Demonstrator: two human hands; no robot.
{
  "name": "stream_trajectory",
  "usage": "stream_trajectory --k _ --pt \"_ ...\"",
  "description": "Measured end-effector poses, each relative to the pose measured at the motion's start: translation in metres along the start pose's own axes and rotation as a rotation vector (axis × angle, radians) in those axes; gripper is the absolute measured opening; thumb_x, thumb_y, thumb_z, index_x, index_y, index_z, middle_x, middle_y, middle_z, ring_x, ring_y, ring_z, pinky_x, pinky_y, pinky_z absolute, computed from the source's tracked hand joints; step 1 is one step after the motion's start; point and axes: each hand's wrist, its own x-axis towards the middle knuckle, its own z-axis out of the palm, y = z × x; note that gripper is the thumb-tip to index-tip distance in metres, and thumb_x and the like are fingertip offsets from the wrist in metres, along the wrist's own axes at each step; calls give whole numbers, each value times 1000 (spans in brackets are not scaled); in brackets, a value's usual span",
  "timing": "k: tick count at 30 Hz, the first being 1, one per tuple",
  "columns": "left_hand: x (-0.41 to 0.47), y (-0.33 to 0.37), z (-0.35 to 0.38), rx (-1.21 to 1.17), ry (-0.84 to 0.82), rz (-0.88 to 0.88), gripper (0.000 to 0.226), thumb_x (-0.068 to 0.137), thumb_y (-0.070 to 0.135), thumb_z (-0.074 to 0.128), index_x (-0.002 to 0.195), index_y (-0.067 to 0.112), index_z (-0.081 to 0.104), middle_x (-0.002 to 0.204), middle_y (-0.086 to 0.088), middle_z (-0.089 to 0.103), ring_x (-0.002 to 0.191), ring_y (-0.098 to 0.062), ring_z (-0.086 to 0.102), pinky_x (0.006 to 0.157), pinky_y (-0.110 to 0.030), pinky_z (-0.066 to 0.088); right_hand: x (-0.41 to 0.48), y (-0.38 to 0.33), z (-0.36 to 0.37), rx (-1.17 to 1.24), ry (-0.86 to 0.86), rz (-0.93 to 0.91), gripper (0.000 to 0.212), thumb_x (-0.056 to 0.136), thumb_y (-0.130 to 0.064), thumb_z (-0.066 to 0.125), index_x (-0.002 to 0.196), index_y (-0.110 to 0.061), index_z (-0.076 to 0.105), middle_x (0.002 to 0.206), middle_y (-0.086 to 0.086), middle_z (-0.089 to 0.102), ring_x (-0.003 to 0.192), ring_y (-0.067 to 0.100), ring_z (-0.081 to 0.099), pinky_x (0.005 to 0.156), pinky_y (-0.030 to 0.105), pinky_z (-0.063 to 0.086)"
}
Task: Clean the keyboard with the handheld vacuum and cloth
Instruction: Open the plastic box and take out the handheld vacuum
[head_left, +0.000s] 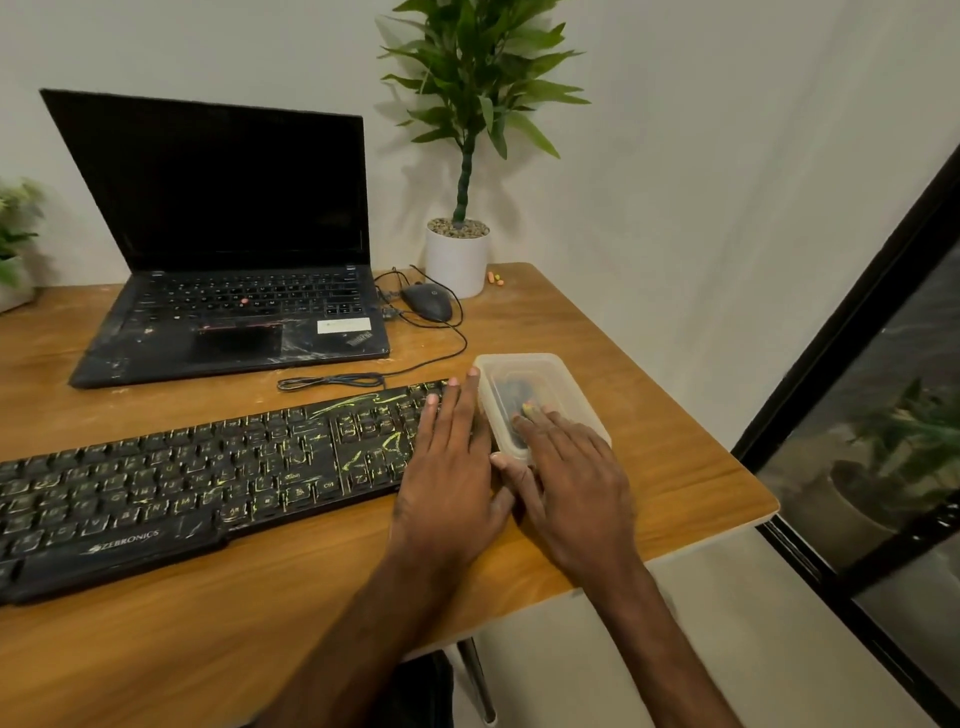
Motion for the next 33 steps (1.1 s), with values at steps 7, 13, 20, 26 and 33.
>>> stream_trajectory --k 7,13,20,26,33 --pt "2 1 -3 -71 31 77 73 94 48 35 152 5 39 168 -10 12 154 -23 7 124 -36 -8 1 -1 -7 51 35 47 53 103 -52 35 124 -15 67 128 4 67 126 17 58 103 35 46" --pt "1 2 -5 -31 73 99 77 97 60 33 150 5 43 168 -12 12 155 -24 6 125 -38 -8 10 1 -19 164 170 99 51 102 -53 37 115 -17 71 111 1 74 101 14 70 79 27 55" --pt "-1 2 -4 7 76 103 87 98 70 23 156 6 31 169 -9 0 156 -23 -3 125 -42 -6 14 0 -25 247 202 179 52 103 -53 35 116 -15 69 103 -2 74 87 9 69 65 15 51" --pt "-1 3 -3 45 63 113 93 97 74 15 155 4 32 169 -11 3 155 -23 -1 124 -39 -10 26 15 -41 577 367 499 55 98 -55 33 108 -10 64 83 -11 59 75 -6 61 53 10 49" --pt "-3 2 -4 49 60 83 91 99 73 12 139 6 58 167 -13 12 153 -23 5 123 -37 -11 29 44 -30 831 513 853 37 102 -48 41 114 -21 64 105 -15 64 103 0 62 77 16 55"
